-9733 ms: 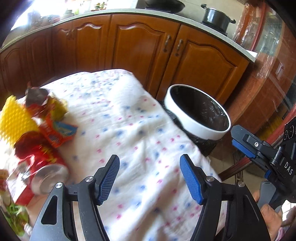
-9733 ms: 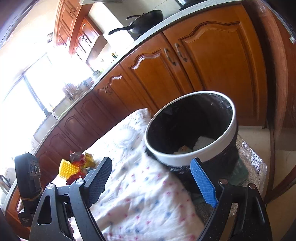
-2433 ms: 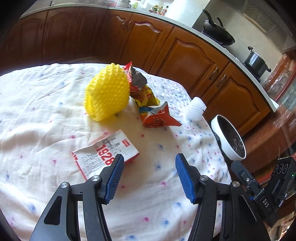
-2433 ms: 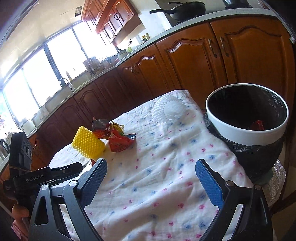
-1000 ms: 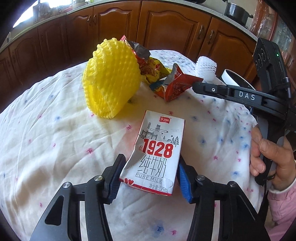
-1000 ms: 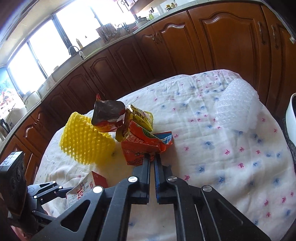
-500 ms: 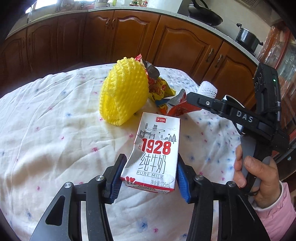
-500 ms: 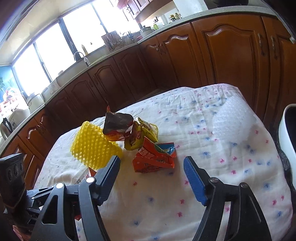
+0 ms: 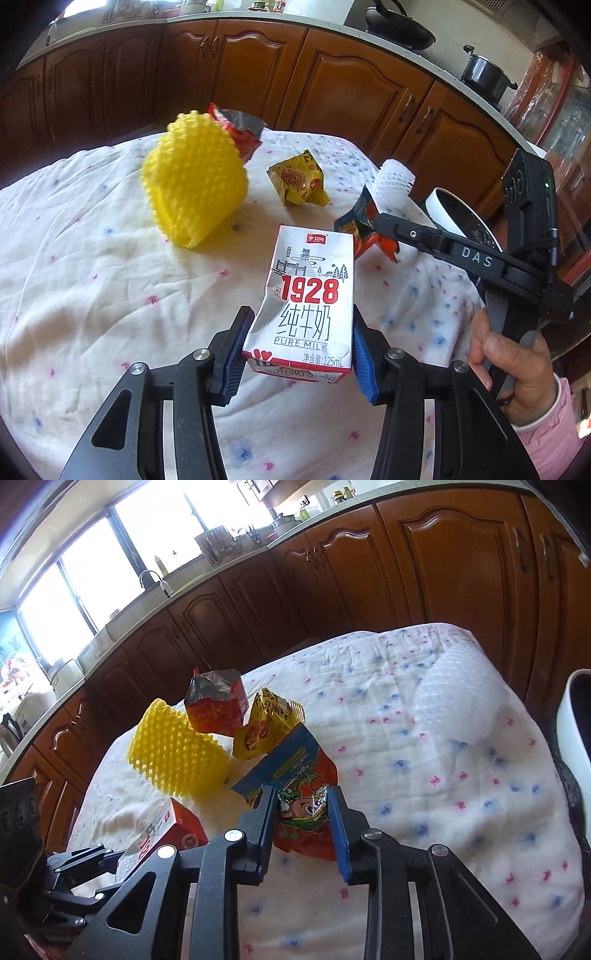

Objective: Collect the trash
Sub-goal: 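Carry the carton and red box over the bin and open both grippers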

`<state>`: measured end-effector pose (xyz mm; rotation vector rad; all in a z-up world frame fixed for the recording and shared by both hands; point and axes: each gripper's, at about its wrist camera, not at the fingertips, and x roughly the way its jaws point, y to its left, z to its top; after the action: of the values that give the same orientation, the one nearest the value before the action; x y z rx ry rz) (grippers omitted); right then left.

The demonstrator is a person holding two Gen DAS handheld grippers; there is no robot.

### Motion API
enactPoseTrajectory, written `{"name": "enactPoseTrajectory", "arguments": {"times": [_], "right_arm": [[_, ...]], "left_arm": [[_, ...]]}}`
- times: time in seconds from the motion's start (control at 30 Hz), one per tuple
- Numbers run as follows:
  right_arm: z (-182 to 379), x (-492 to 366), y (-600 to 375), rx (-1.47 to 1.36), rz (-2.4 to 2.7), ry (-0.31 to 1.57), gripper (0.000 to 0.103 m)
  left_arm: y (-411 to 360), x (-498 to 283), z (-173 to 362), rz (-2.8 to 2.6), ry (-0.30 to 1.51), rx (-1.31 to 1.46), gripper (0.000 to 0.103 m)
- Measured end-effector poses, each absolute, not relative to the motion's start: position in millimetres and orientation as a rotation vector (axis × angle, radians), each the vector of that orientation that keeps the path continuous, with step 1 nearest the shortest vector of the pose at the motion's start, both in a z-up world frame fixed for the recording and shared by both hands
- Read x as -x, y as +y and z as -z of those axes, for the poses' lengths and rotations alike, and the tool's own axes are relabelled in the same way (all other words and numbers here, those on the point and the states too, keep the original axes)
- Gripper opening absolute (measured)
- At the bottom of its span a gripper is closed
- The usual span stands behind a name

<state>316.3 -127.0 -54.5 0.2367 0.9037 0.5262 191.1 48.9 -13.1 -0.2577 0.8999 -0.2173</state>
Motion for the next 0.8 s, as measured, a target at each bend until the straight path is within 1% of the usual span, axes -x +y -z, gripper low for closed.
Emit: {"name": "enactPoseTrajectory", "arguments": {"times": [0.4,0.8], "right_arm": [[30,-263,-224,-0.353,-0.405,0.811,0.023],[24,-240,-299,-0.421,-0.261,0.756,0.023]], "left_arm": [[-17,-213,6,0.35,0.893,0.206,0.047],[-81,-238,-4,0.435,0.868,0.137,0.046]]}}
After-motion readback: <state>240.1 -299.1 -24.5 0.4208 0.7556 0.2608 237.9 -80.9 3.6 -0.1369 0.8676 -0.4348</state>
